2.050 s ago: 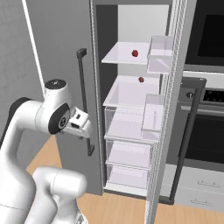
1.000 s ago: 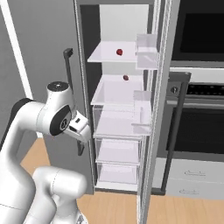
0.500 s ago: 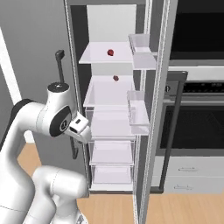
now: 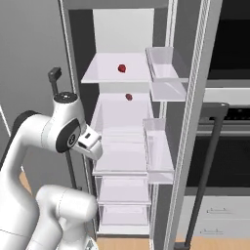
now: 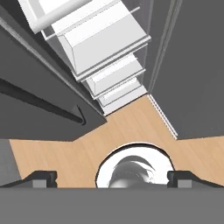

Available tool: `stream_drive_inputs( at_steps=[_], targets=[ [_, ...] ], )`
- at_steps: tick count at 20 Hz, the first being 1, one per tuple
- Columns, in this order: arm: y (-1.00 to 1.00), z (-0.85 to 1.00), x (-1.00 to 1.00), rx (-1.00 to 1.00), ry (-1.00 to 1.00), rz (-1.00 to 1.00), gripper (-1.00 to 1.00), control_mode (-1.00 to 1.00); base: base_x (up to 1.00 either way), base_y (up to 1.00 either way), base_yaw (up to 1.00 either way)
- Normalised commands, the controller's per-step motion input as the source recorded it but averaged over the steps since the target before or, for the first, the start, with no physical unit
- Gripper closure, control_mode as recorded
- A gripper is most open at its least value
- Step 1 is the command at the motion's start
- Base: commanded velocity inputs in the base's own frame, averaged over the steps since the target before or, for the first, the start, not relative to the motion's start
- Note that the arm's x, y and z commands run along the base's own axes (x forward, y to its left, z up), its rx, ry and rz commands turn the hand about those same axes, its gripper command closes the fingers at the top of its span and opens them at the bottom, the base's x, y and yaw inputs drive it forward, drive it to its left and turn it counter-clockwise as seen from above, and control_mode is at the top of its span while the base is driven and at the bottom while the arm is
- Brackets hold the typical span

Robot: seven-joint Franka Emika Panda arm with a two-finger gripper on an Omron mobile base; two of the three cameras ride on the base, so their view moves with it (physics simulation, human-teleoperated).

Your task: Take the strawberry from the fridge and place it on top of the pancake, located on the dining counter.

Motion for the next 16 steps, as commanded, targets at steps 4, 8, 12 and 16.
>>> stream_drive_inputs(
  at_steps=[4,8,12,16],
  targets=[
    [0.00,0.00,0.00,0.00,0.00,0.00,-1.00,1.00,0.46,-0.12,0.00],
    [0.00,0.00,0.00,0.00,0.00,0.00,-1.00,1.00,0.45,-0.16,0.00],
    [0.00,0.00,0.00,0.00,0.00,0.00,-1.00,1.00,0.33,-0.26,0.00],
    [0.00,0.00,0.00,0.00,0.00,0.00,-1.00,1.00,0.17,-0.44,0.00]
  ],
)
